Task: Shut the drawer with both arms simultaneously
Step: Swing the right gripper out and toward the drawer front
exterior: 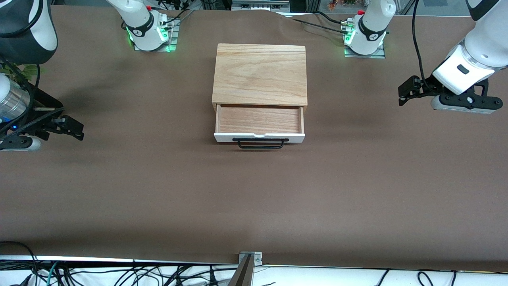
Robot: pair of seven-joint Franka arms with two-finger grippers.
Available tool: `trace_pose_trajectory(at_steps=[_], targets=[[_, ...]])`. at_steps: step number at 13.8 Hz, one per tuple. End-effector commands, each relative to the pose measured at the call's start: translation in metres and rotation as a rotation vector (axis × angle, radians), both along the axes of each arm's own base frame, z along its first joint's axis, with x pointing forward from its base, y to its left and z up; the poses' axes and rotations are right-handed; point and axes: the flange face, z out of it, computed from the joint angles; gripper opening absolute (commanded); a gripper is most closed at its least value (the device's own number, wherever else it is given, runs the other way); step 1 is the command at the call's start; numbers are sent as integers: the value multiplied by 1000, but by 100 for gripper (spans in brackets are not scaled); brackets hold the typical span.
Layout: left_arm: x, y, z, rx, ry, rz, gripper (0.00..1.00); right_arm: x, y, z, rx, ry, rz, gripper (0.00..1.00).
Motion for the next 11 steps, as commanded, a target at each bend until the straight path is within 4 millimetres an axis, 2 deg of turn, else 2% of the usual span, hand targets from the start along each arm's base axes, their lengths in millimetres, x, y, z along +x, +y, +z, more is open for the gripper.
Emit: trace_pose_trajectory(at_steps=[1,2,6,8,11], targets=[[0,1,6,-9,5,-11,100,10,14,-6,20,-18,23,100],[0,1,6,-9,5,-13,100,12,33,-14,59,-9,38,100],[0,1,6,-9,5,-13,100,25,67,-37,125,-28,64,100],[0,2,6,-9,6,-11,100,30,100,-53,127,-43,108,100],[0,1,6,-9,6,-11,100,38,135,-75,136,-82,153,100]])
